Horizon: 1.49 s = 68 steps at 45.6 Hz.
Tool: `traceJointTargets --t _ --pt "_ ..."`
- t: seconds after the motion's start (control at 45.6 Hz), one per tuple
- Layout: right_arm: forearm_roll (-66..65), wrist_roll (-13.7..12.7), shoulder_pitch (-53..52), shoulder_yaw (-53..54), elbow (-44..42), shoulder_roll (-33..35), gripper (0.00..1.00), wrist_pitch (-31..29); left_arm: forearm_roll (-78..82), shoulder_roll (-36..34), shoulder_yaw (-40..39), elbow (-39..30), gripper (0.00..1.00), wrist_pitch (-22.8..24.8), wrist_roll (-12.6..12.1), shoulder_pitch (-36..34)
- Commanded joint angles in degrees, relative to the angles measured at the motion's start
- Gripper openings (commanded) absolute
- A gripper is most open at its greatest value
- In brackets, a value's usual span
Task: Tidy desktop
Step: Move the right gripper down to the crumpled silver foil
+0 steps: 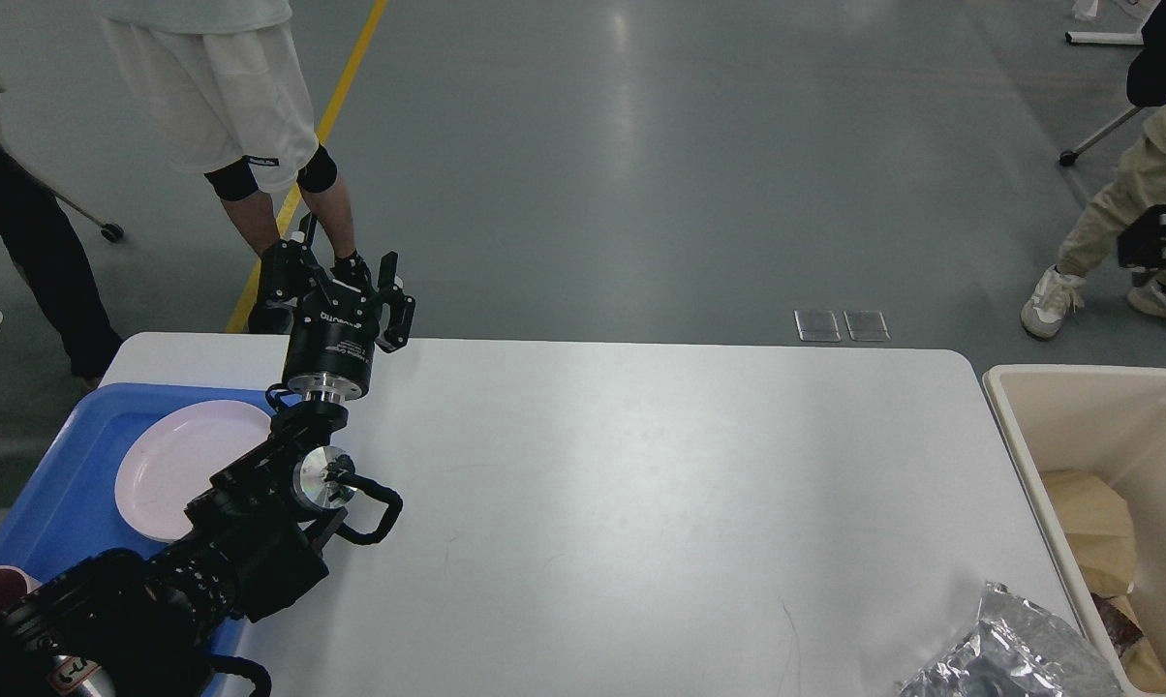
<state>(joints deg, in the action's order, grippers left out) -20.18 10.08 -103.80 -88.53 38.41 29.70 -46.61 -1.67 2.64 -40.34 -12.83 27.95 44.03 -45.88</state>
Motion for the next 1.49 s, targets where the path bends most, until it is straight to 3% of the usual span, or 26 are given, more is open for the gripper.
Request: traceJointTargets --t 0.0,0.373,0.614,1.008,1.162,1.468 --pt "-1.4 0.0 1.2 0.1 3.2 4.5 1.0 -0.4 0.0 0.0 0.0 0.0 0.97 0.0 0.0 0.0" --pt "-1.2 0.4 10.4 4.8 8.1 16.8 1.0 -0.4 0.0 0.0 0.0 0.0 0.97 0.0 0.0 0.0" --pt "-0.3 0.4 17.7 11.9 11.2 21.0 1.0 -0.3 0.0 0.0 0.0 0.0 0.97 0.0 0.0 0.0" --pt "-0.3 0.4 22.3 18.5 19.6 20.5 1.0 -0.9 0.0 0.0 0.0 0.0 0.97 0.0 0.0 0.0" --pt "-0.3 0.4 24.2 20.1 19.6 19.9 1.0 -0.7 0.0 0.0 0.0 0.0 0.97 0.0 0.0 0.0" --pt "-0.4 0.1 36.5 34.4 16.1 18.5 1.0 -0.2 0.0 0.0 0.0 0.0 0.97 0.0 0.0 0.0"
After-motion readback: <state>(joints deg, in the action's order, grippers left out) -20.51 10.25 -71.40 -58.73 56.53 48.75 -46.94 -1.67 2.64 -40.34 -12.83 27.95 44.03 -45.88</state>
